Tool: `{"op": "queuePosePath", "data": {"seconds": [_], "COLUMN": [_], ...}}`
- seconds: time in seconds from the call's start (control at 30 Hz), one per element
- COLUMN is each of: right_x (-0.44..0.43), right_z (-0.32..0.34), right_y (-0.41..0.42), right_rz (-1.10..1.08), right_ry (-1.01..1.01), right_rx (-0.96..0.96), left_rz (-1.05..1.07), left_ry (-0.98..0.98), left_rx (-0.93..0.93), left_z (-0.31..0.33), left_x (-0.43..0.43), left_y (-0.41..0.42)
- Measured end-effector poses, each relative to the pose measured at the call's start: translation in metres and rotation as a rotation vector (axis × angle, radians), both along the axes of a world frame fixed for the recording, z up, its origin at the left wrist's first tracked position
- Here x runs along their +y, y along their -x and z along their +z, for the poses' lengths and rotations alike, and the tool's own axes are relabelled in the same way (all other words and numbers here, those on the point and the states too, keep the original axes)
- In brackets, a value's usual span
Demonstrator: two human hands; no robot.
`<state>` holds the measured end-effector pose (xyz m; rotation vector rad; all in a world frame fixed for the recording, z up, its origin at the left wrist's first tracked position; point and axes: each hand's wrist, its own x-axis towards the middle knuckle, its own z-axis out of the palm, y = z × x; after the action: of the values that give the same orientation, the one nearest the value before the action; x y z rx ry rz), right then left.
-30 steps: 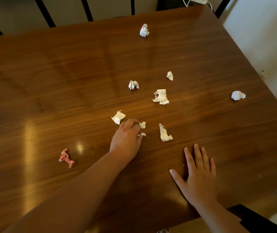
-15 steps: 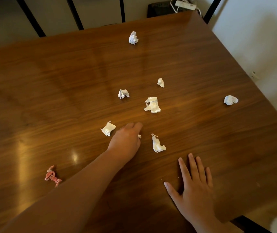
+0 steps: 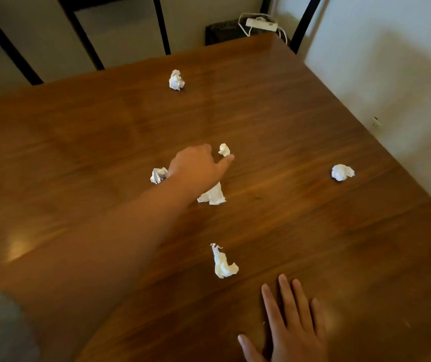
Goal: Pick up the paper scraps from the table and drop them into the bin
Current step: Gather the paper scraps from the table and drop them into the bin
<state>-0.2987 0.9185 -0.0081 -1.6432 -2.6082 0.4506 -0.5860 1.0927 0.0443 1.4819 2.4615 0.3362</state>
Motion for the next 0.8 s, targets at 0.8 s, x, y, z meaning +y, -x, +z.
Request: {"op": "queuePosePath", "data": {"seconds": [0.8], "right_x": [-0.010], "right_z": [0.006], "right_y": [-0.004], "right_rz": [0.006], "right_ry": [0.012], "right_rx": [-0.025], "left_rz": [0.233], "left_ry": [-0.231], "left_rx": [-1.200], "left_z": [0.026], "left_x": [-0.049], "left_y": [0.000]}}
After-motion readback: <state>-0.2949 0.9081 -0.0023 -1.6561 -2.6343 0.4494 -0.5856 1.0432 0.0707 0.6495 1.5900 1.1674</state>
